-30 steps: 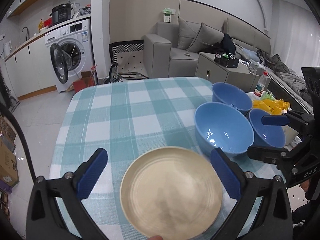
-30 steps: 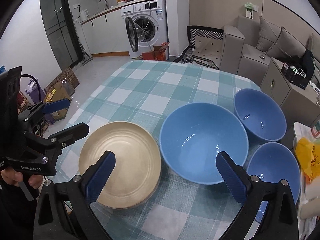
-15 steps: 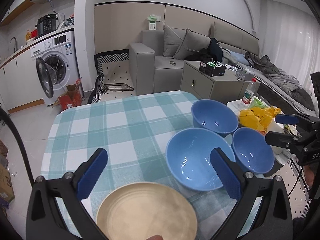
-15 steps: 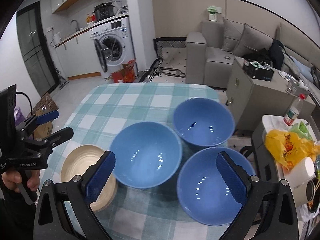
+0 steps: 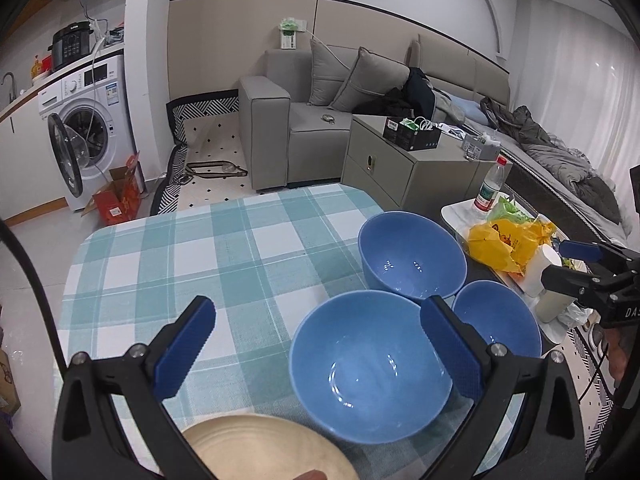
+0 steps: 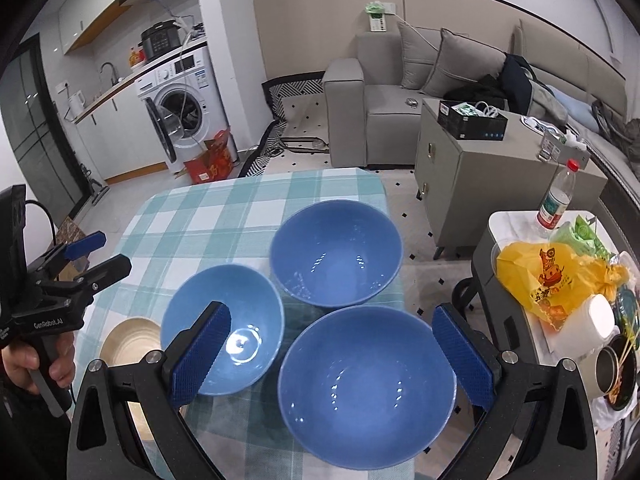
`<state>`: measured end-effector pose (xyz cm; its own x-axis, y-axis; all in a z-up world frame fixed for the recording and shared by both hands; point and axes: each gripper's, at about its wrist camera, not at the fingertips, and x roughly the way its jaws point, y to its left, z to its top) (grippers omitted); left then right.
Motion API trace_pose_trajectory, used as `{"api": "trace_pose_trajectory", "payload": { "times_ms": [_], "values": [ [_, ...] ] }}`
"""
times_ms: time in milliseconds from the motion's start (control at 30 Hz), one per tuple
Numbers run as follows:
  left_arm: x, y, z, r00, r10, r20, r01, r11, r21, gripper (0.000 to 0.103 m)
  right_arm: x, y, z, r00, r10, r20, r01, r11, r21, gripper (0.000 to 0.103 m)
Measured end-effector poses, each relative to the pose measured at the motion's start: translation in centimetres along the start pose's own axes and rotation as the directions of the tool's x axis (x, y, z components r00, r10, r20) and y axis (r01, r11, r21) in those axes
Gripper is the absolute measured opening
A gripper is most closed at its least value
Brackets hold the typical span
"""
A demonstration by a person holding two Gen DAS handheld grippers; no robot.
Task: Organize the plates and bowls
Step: 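Move both grippers to the rim of a light-blue bowl, then close both grippers on the light-blue bowl rim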
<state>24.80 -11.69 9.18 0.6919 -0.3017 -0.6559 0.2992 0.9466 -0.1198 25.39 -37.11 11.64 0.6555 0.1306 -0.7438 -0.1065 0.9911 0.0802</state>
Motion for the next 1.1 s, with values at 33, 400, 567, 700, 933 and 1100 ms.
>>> {"api": "trace_pose_trajectory", "payload": {
  "times_ms": [33, 400, 567, 700, 933, 1100],
  "values": [
    [0.5, -0.1, 0.3, 1.0, 0.002, -0.006, -0.002, 1.0, 0.001, 0.103, 0.3, -0.3, 0.3, 1.0, -0.002, -0.002, 0.002, 1.0, 0.008, 0.102],
    [6.7, -0.8, 2.8, 0.996, 0.019, -0.087, -0.019, 1.0, 0.003, 0.103, 5.2, -3.7, 2.3, 0.998, -0.006, -0.062, 0.011, 0.996, 0.084, 0.102],
    [9.3, -1.5, 3.6, 0.993, 0.015, -0.117, -0.013, 1.0, 0.011, 0.103, 7.6, -4.8, 2.7, 0.994, -0.017, -0.104, 0.027, 0.995, 0.096, 0.102],
    [11.2, -2.3, 4.1, 0.99, 0.024, -0.137, -0.019, 0.999, 0.036, 0.103, 9.4, -5.7, 2.8, 0.992, -0.019, -0.123, 0.034, 0.992, 0.124, 0.102],
    [14.0, -3.8, 4.2, 0.984, 0.015, -0.175, 0.002, 0.996, 0.094, 0.098, 11.1, -6.6, 3.1, 0.99, -0.02, -0.137, 0.039, 0.989, 0.139, 0.102],
    [15.6, -4.3, 4.2, 0.98, -0.005, -0.2, 0.027, 0.994, 0.107, 0.088, 12.5, -6.9, 3.3, 0.988, -0.016, -0.153, 0.038, 0.989, 0.145, 0.098]
  ]
}}
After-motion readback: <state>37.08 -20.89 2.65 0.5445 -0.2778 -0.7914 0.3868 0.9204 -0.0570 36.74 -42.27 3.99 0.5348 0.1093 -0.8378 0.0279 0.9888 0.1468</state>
